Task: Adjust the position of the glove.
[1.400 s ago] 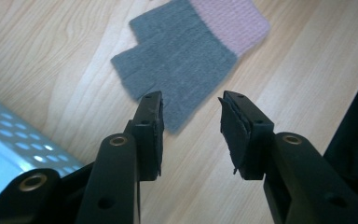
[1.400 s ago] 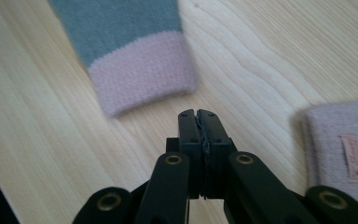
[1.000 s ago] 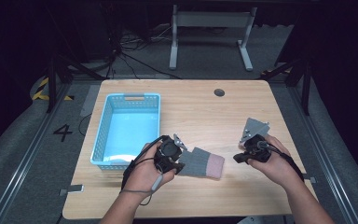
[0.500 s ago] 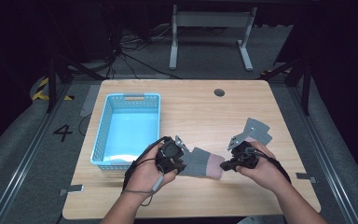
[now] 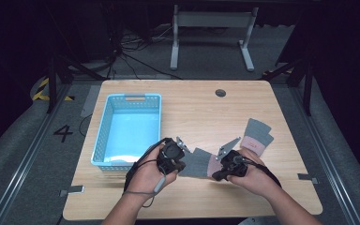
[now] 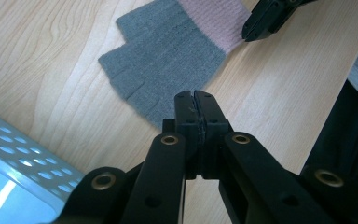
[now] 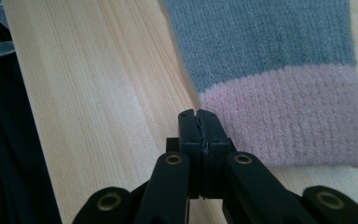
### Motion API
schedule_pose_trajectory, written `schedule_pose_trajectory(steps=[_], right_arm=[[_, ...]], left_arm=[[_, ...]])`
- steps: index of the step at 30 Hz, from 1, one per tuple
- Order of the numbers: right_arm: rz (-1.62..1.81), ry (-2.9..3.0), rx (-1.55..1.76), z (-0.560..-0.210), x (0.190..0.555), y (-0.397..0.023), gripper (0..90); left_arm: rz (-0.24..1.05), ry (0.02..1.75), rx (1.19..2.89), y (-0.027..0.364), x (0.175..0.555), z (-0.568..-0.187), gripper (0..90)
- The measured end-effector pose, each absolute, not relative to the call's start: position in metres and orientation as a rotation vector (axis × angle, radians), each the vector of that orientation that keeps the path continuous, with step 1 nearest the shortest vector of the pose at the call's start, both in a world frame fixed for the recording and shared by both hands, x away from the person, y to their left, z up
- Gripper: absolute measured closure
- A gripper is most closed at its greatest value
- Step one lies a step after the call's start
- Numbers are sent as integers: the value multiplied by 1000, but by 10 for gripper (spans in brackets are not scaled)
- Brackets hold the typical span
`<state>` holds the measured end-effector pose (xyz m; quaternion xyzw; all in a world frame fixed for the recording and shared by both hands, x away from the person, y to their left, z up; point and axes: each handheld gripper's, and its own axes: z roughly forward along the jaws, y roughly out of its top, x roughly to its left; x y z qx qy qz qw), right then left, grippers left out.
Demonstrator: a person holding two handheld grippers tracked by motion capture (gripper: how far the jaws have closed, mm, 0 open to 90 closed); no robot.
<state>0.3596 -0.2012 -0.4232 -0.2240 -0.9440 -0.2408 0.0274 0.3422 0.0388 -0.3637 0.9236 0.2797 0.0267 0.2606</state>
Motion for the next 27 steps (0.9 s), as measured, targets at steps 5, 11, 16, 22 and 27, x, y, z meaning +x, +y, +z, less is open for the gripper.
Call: schedule_pose_trajectory(steps=[5, 11, 16, 22, 27], right_arm=[[-752, -2915, -699, -424, 360, -201, 899], [-759, -2924, -721, -426, 363, -204, 899], [-747, -2917, -740, -429, 366, -206, 900], [-746, -2905, -780, -429, 370, -212, 899], [-744, -2900, -804, -428, 373, -217, 899]], left_arm=[[48, 777, 2496, 39, 343, -365, 900], [48, 764, 2501, 39, 343, -365, 900], [50, 776, 2494, 39, 343, -366, 900], [45, 770, 2494, 39, 343, -366, 900], [43, 779, 2490, 39, 343, -366, 898]])
